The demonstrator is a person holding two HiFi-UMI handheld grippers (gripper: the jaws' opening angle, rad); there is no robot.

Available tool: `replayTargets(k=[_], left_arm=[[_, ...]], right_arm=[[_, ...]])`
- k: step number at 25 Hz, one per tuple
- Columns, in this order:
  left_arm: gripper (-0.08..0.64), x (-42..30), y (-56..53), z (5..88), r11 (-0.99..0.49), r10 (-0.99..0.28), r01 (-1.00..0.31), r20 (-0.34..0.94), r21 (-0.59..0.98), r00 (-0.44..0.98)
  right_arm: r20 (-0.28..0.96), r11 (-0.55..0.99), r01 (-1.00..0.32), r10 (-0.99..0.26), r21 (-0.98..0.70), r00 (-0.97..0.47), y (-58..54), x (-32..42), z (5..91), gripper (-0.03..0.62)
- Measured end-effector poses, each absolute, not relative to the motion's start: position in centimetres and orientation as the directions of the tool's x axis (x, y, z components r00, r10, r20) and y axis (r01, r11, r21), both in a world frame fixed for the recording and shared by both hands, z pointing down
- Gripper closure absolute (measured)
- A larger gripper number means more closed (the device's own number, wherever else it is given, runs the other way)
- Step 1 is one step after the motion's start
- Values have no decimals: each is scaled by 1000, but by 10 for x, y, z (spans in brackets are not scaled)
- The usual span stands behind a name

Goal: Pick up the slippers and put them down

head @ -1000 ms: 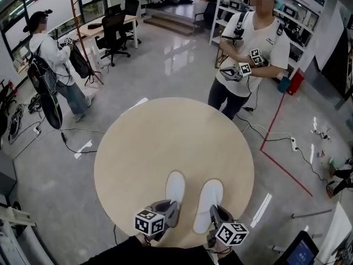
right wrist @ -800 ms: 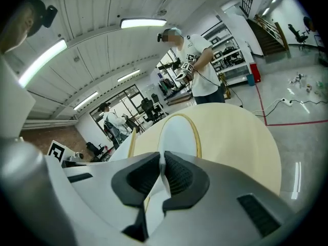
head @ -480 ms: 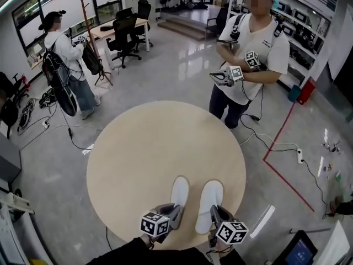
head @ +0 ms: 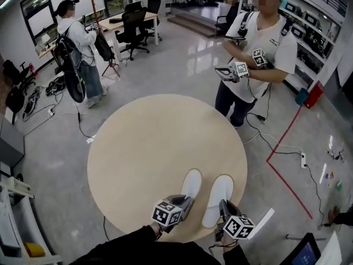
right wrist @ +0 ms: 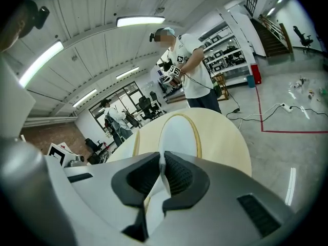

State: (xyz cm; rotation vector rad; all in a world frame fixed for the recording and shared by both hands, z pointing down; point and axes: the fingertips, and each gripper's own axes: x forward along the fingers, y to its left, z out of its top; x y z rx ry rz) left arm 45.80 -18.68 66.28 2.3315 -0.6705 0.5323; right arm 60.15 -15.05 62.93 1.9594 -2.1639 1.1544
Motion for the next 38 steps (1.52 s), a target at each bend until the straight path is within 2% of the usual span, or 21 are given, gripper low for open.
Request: replayTargets(k=[3,8,19,28,38], left_arm=[[522,480,-176,664,-676,-286,-560,530,479,798],[522,456,-173,665,-672,-299,-578,544,463,784],[522,505,-194,697,-685,-260,-583,601,437,756],[521,555,-211,726,-711,-216,-574,651,406,728],[520,576,-211,754,-695,-182,-584,683,420,707]], right_arm=[[479,-86,-857,-855,-507,-198,-139,616,631,555],[473,-52,-859,-851,-510,-229,-146,589,631,555],[514,-104,-852,-832,-512,-208,-161,627,667,555],[594,-138,-862,-776,-487,-212,-174,660,718,555],[635,-172,-869,-749,-464,-190,-173,676,749,555]])
